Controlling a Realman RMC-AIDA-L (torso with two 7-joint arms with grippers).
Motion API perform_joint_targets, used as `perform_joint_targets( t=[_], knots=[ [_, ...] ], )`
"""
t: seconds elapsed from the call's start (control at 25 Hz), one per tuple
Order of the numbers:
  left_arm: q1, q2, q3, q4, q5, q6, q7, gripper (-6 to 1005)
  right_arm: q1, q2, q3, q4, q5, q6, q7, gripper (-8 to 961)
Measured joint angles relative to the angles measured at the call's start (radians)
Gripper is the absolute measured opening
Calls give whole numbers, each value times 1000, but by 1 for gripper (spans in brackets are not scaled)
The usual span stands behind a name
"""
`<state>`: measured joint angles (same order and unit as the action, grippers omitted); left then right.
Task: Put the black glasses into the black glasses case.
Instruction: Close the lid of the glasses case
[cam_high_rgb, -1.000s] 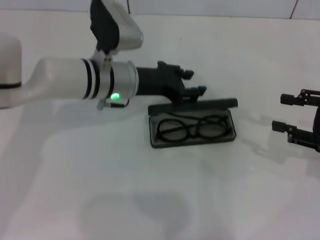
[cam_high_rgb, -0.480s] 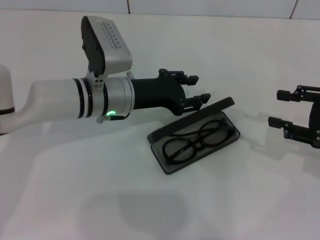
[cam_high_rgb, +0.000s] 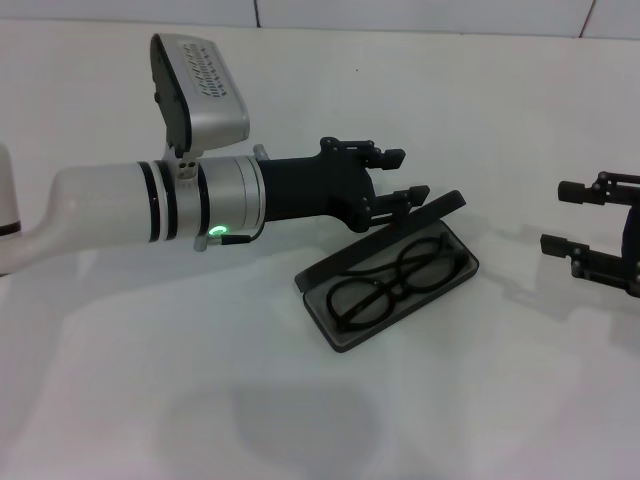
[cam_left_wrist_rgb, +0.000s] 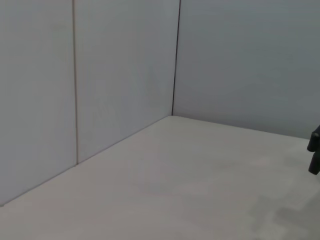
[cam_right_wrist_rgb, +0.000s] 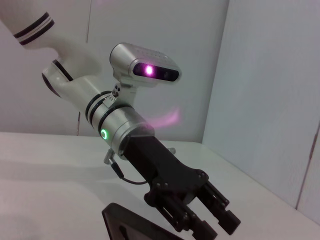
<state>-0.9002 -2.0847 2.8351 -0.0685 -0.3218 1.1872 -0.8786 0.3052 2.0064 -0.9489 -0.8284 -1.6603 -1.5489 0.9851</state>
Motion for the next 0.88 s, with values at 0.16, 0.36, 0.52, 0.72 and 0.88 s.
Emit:
perform_joint_targets(
  t=[0.16, 0.36, 0.52, 0.72, 0.88],
  knots=[
    [0, 0, 2, 0, 5, 6, -11, 563, 3, 0, 2, 0, -18, 8, -5, 567],
    [1, -4, 4, 8, 32, 9, -11, 563, 5, 0, -4, 0, -24, 33, -9, 571],
    [5, -7, 5, 12, 37, 5, -11, 563, 6, -1, -3, 0, -34, 38, -10, 574],
    [14, -7, 6, 32, 65, 5, -6, 563, 6, -2, 4, 0, -48, 42, -11, 577],
    [16, -9, 6, 37, 99, 1, 6, 563, 3, -3, 5, 0, -49, 46, -22, 580]
  ],
)
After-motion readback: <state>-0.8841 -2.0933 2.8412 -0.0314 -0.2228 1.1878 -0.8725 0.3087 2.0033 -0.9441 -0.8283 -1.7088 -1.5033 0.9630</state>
